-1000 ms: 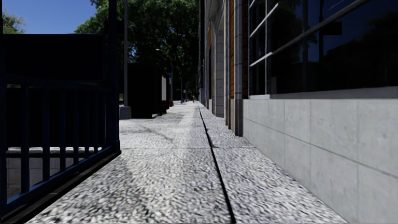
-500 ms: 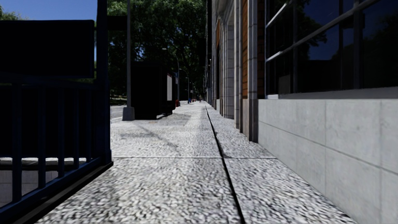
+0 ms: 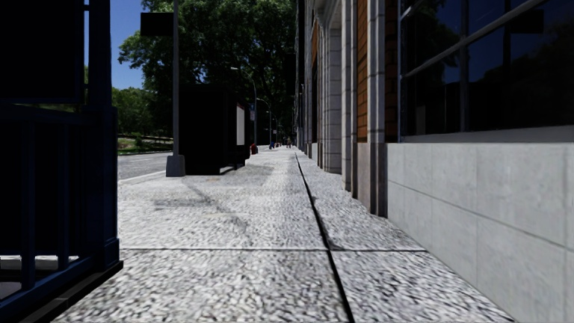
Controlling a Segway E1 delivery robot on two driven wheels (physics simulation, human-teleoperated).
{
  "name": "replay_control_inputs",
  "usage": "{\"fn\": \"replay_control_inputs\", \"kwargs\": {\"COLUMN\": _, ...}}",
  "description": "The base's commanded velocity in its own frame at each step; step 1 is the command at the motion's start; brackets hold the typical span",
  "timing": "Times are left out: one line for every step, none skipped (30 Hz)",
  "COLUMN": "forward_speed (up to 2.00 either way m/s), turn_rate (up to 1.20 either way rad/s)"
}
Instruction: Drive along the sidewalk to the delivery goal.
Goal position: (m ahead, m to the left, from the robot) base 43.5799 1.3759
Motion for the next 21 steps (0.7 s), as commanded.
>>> {"fn": "replay_control_inputs", "kwargs": {"forward_speed": 1.40, "turn_rate": 0.00}}
{"fn": "replay_control_inputs", "kwargs": {"forward_speed": 1.56, "turn_rate": 0.00}}
{"fn": "replay_control_inputs", "kwargs": {"forward_speed": 1.77, "turn_rate": 0.00}}
{"fn": "replay_control_inputs", "kwargs": {"forward_speed": 2.00, "turn_rate": 0.00}}
{"fn": "replay_control_inputs", "kwargs": {"forward_speed": 2.00, "turn_rate": 0.00}}
{"fn": "replay_control_inputs", "kwargs": {"forward_speed": 2.00, "turn_rate": 0.00}}
{"fn": "replay_control_inputs", "kwargs": {"forward_speed": 2.00, "turn_rate": 0.00}}
{"fn": "replay_control_inputs", "kwargs": {"forward_speed": 2.00, "turn_rate": 0.00}}
{"fn": "replay_control_inputs", "kwargs": {"forward_speed": 2.00, "turn_rate": 0.00}}
{"fn": "replay_control_inputs", "kwargs": {"forward_speed": 2.00, "turn_rate": 0.00}}
{"fn": "replay_control_inputs", "kwargs": {"forward_speed": 2.00, "turn_rate": 0.00}}
{"fn": "replay_control_inputs", "kwargs": {"forward_speed": 2.00, "turn_rate": 0.00}}
{"fn": "replay_control_inputs", "kwargs": {"forward_speed": 2.00, "turn_rate": 0.00}}
{"fn": "replay_control_inputs", "kwargs": {"forward_speed": 2.00, "turn_rate": 0.00}}
{"fn": "replay_control_inputs", "kwargs": {"forward_speed": 2.00, "turn_rate": 0.00}}
{"fn": "replay_control_inputs", "kwargs": {"forward_speed": 2.00, "turn_rate": 0.00}}
{"fn": "replay_control_inputs", "kwargs": {"forward_speed": 2.00, "turn_rate": 0.00}}
{"fn": "replay_control_inputs", "kwargs": {"forward_speed": 2.00, "turn_rate": 0.00}}
{"fn": "replay_control_inputs", "kwargs": {"forward_speed": 2.00, "turn_rate": 0.00}}
{"fn": "replay_control_inputs", "kwargs": {"forward_speed": 2.00, "turn_rate": 0.00}}
{"fn": "replay_control_inputs", "kwargs": {"forward_speed": 2.00, "turn_rate": 0.00}}
